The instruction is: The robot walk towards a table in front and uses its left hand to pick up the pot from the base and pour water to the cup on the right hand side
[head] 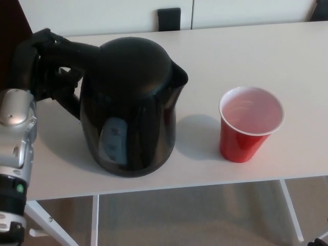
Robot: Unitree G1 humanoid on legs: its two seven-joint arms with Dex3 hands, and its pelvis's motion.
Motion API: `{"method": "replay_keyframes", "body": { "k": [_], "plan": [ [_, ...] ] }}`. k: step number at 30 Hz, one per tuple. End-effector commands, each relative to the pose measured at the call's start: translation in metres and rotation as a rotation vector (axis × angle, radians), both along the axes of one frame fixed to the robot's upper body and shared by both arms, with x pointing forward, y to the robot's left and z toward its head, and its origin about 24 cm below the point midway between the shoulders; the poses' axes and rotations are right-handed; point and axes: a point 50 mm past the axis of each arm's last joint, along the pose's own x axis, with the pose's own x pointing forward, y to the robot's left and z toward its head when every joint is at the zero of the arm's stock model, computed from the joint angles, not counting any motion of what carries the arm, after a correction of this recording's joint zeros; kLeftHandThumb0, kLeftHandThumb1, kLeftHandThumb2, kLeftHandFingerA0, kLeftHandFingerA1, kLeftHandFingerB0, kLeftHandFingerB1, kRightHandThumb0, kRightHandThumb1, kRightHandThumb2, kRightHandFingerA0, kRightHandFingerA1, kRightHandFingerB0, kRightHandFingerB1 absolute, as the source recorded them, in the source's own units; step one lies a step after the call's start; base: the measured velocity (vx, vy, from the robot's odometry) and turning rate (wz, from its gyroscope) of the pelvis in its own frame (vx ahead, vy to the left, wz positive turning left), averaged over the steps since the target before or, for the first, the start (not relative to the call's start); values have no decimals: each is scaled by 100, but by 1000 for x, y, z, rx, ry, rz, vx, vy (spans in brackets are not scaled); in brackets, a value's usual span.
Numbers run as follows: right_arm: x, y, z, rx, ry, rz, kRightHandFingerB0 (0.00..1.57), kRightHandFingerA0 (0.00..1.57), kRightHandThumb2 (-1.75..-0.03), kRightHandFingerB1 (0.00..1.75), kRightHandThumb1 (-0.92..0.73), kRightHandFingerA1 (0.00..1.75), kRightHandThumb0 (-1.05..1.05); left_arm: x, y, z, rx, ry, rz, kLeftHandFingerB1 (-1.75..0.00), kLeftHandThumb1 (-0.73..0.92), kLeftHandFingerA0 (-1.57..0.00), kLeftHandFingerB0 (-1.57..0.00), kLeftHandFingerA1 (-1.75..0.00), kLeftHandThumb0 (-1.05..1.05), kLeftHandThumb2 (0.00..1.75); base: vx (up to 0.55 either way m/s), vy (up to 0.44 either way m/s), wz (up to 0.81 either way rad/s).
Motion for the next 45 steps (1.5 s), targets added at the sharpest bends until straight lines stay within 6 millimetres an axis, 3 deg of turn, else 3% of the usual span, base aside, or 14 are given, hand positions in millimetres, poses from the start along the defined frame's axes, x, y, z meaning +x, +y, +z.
{"method": "replay_keyframes", "body": {
  "k": [1,5,9,22,25,27,30,45],
  "plan": [
    [1,-6,4,-36,14,-3,36,69,-56,35,-55,50,-15,-1,-3,5,29,-78,25,-175,62,-79,-59,-175,-22,55,0,0,0],
    [-2,-7,4,-44,29,-2,37,70,-57,36,-54,50,-22,-5,-6,0,-6,-78,15,-175,62,-79,-59,-175,-22,54,0,0,0],
    [0,-7,4,-45,24,13,35,67,-56,35,-58,50,-15,-4,-10,5,-52,-93,14,-175,62,-76,-58,-175,-21,54,0,0,0],
    [4,-4,4,-64,28,34,35,70,-56,35,-55,51,-19,6,-53,54,-49,-241,-9,-175,62,-78,-59,-175,-23,54,0,0,0],
    [5,-3,5,-83,31,50,37,71,-56,35,-55,49,-20,8,-63,68,-18,-266,-4,-173,58,-79,-63,-175,-39,56,0,0,0],
    [7,-2,5,-82,30,54,37,71,-56,35,-54,50,-21,8,-66,72,5,-280,6,-172,58,-80,-64,-175,-37,56,0,0,0],
    [10,-2,6,-85,30,57,36,71,-58,36,-54,51,-26,11,-75,83,74,-333,19,-175,60,-80,-63,-175,-14,54,0,0,0],
    [16,-1,8,-106,21,102,36,68,-56,35,-54,48,-19,16,-92,102,141,-397,2,-175,59,-81,-62,-175,-11,55,0,0,0]
  ]
}}
